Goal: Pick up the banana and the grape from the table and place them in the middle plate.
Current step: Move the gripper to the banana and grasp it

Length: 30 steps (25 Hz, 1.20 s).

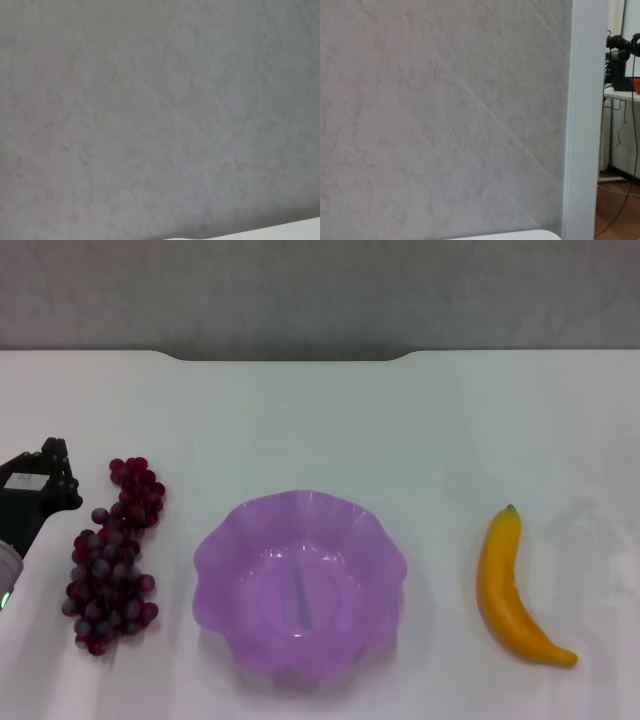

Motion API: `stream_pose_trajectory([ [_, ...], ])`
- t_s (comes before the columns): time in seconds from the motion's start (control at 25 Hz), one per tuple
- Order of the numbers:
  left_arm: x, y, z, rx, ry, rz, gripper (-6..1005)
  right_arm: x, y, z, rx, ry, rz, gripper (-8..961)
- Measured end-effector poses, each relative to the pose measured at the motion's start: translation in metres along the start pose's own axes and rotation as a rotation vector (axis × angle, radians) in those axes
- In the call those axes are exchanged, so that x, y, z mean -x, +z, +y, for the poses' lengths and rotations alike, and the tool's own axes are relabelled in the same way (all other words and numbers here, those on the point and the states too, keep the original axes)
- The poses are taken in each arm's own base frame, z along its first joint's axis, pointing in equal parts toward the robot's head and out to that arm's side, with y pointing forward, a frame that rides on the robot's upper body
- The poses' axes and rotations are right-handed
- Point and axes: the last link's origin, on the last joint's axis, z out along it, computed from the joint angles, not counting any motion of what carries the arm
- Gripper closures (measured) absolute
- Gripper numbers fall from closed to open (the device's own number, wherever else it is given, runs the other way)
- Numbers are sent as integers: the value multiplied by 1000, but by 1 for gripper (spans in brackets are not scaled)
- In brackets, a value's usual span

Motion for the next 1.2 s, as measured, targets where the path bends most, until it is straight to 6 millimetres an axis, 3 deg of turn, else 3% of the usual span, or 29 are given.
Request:
stream_pose_trajectory([
  [0.48,0,-1,-1,-2,4,3,857,4,4,6,18,-59,2,916],
  [0.56,-1,-1,-1,-1,5,7,722,5,5,10,41,-91,2,915],
  [0.8,-2,1,-1,0,8,9,426,11,8,23,104,-229,-19,768],
  [0.96,-3,2,-2,-2,7,12,341,15,11,28,111,-268,-29,578],
  [1.2,0,-2,-14,-86,-55,6,213,16,11,30,114,-256,-35,411],
])
